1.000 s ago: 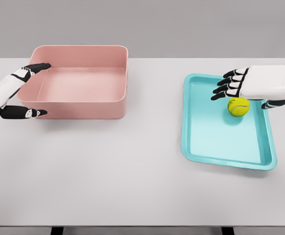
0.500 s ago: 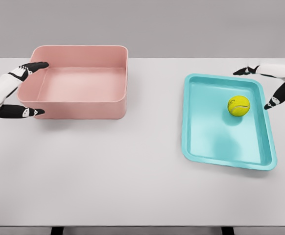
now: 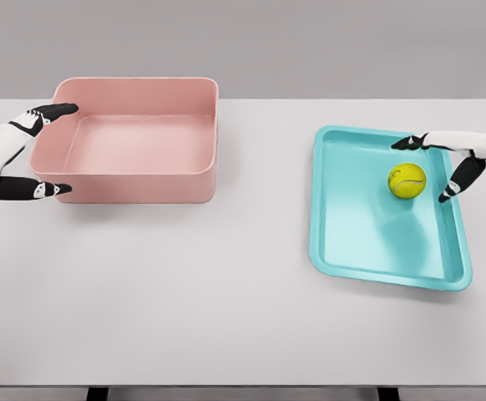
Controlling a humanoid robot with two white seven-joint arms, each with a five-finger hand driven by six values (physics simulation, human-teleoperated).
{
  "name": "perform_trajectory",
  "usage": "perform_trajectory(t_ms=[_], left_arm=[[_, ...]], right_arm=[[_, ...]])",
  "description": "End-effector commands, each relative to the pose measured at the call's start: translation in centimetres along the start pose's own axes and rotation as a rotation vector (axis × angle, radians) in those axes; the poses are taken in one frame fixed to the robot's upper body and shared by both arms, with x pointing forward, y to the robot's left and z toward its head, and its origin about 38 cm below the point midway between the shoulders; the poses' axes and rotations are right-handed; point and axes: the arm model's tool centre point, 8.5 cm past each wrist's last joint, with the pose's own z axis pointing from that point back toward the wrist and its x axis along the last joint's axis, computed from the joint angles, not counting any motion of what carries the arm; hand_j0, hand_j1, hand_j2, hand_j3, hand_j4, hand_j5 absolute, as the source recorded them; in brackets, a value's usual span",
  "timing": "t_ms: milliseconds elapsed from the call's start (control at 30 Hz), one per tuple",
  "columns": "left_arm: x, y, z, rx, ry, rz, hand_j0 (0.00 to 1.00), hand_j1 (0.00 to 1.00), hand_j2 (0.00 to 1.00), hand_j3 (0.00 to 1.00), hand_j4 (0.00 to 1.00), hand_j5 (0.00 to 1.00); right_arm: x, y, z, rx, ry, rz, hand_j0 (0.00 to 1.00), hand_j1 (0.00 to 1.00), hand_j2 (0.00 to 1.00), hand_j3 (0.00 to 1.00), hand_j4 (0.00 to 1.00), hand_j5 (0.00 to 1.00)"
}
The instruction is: Put the tennis from the blue tray into the pink basket with both arms
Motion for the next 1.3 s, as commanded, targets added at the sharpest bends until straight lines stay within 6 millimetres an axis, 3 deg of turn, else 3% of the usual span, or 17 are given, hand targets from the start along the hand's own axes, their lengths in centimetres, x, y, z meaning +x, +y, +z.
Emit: perform_trajectory(t_ms=[0,233,400,567,667,767,933,1067,1167,1267], left_arm=[[0.0,0.1,0.0,0.003,-0.001,0.003,1.0,1.0,1.0,1.0,1.0,1.0],[0.3,0.4,0.3,0.009,-0.004,0.011,1.0,1.0,1.0,1.0,1.0,1.0],[1.2,3.5,1.3,0.053,-0.029,0.11,1.0,1.0,1.0,1.0,1.0,1.0],[1.5,2.3,4.3,-0.036,0.031,0.293,1.0,1.0,1.0,1.0,1.0,1.0],[2.0,2.5,4.2,-0.026,0.021,0.34,1.0,1.0,1.0,1.0,1.0,1.0],[1.9,2.4,4.5,-0.041,0.038,0.379,1.0,1.0,1.0,1.0,1.0,1.0],[2.7,-0.2,4.5,-0.104,0.031,0.43,1.0,1.0,1.0,1.0,1.0,1.0],[2.9,-1.6,4.8,-0.138,0.038,0.459,1.0,1.0,1.0,1.0,1.0,1.0],[2.8,-2.7,5.2,-0.156,0.049,0.481,1.0,1.0,1.0,1.0,1.0,1.0],[2.7,-4.3,6.3,-0.179,0.078,0.517,1.0,1.0,1.0,1.0,1.0,1.0]], right_arm=[[0.1,0.0,-0.5,0.004,0.012,0.023,1.0,1.0,1.0,1.0,1.0,1.0],[0.3,0.4,-2.0,0.023,0.017,0.032,1.0,1.0,1.0,1.0,1.0,1.0],[-0.2,0.9,-2.7,0.036,0.024,0.027,1.0,1.0,1.0,1.0,1.0,1.0],[-0.1,1.0,-2.8,0.041,0.022,0.029,1.0,1.0,1.0,1.0,1.0,1.0],[-0.2,1.1,-2.9,0.044,0.031,0.039,0.99,0.99,0.99,0.99,0.99,0.99],[0.0,1.1,-3.4,0.046,0.026,0.034,0.88,0.88,0.88,0.88,0.88,0.88],[0.2,1.2,-3.5,0.047,0.022,0.036,0.65,0.65,0.65,0.65,0.65,0.65],[0.4,1.2,-3.7,0.048,0.016,0.037,0.55,0.55,0.55,0.55,0.55,0.55],[0.7,1.2,-4.0,0.05,0.007,0.039,0.41,0.41,0.41,0.41,0.41,0.41],[0.9,1.2,-3.9,0.049,-0.006,0.047,0.39,0.39,0.39,0.39,0.39,0.39]])
